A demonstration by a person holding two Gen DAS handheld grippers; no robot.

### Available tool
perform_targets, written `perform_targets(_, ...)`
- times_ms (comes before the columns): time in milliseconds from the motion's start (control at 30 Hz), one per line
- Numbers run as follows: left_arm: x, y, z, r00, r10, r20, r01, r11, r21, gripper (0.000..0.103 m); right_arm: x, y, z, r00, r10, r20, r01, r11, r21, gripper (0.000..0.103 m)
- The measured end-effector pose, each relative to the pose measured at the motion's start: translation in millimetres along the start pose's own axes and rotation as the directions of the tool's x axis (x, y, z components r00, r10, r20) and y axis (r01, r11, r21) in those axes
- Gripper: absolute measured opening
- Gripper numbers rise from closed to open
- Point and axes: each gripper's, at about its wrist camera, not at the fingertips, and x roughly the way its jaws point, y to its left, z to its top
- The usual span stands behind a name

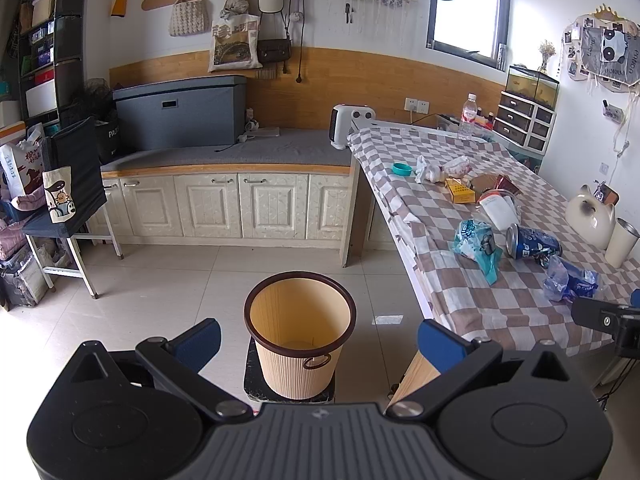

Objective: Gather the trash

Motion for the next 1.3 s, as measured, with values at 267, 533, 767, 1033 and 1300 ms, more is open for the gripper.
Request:
perform_targets(267, 0.0, -0.2, 0.1, 1.0, 0.001, 0.002, -0.001, 1.0, 0.001, 0.103, -1.0, -1.9, 1.4, 1.0, 0.0, -0.005, 0.0, 1.0, 0.002, 0.103)
perform_targets(533, -0.3, -0.3, 0.0, 1.0, 0.002, 0.004, -0.002, 1.0, 0.002, 0.103, 0.9, -1.5, -2.8, 1.0, -0.006, -0.005, 0.006, 1.0, -0.003, 0.103)
perform_targets(767, -2.2, -3.8, 1.6, 1.0, 0.002, 0.005, -0.002, 1.0, 0.002, 0.103, 2.4, 0.3, -3.9, 1.0, -0.005, -0.004, 0.005, 1.0, -0.003, 0.103)
perform_targets(1033, -5.0, -3.6, 2.5, 1.0, 0.002, 0.006, -0.002, 1.0, 0.003, 0.103, 2.7, 0.5, -3.8, 1.0, -0.006, -0.005, 0.006, 1.0, -0.003, 0.103)
perform_targets(1300, -6.3, -4.3, 3.1, 1.0, 0.002, 0.007, -0.002, 1.0, 0.004, 0.103, 2.7, 0.3, -3.7, 1.0, -0.006, -0.005, 0.006, 1.0, -0.003, 0.103)
